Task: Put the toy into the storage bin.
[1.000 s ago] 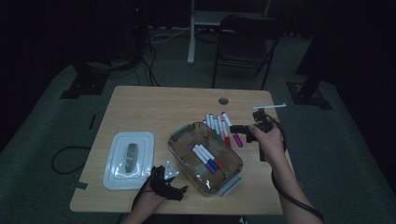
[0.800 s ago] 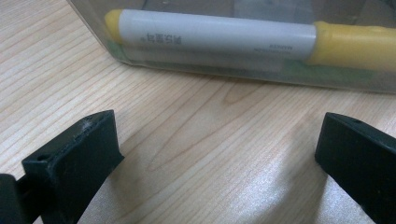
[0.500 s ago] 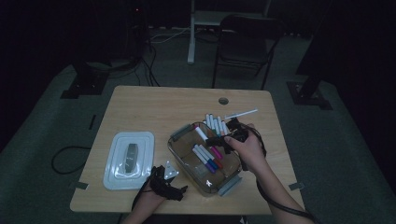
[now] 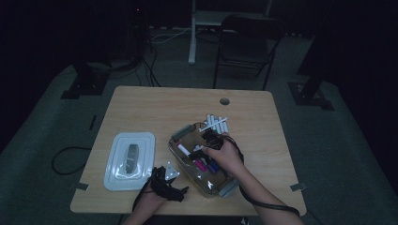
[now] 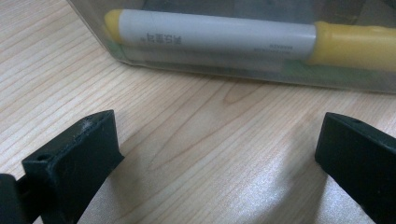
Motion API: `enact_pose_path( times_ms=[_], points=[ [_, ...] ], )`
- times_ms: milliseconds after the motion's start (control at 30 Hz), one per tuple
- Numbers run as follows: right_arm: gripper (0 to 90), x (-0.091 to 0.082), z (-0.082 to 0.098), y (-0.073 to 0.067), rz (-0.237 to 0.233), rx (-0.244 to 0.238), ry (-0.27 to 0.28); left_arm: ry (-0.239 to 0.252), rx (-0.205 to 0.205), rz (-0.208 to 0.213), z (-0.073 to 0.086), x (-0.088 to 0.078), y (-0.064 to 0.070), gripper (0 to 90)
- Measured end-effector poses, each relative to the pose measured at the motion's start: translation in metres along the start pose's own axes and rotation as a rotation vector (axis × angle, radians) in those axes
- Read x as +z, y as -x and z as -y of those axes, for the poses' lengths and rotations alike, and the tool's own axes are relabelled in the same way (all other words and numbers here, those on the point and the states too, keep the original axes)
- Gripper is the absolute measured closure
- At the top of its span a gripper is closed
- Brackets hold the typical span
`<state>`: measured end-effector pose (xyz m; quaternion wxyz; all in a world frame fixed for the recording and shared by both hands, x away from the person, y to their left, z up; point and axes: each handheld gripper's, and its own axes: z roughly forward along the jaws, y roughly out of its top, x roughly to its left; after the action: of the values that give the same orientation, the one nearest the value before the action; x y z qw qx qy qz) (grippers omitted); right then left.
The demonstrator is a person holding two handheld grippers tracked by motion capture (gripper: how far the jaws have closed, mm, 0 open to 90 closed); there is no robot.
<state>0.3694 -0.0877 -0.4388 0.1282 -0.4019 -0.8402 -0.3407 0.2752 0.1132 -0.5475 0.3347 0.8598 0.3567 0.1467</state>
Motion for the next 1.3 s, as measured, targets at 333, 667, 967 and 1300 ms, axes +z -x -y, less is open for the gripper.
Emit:
enact_pose_path(
  times_ms=[333,667,967,1300],
  points=[
    [76.5,0.04,0.001,-0.001,0.024,0.004,-0.146,0.002,-0.001,-0.001,0.0,0.0,0.0,0.5],
    [75.3,0.05,0.0,0.003,0.037,-0.002,-0.245,0.003,0.001,-0.003,0.0,0.0,0.0,0.5],
    [70.4,0.034,0.001,0.004,0.041,-0.024,-0.196,0.002,0.0,-0.002,0.0,0.0,0.0,0.4],
    [68.1,-0.035,0.005,0.014,0.007,-0.004,0.008,0.0,0.0,-0.001,0.0,0.0,0.0,0.5]
  ],
)
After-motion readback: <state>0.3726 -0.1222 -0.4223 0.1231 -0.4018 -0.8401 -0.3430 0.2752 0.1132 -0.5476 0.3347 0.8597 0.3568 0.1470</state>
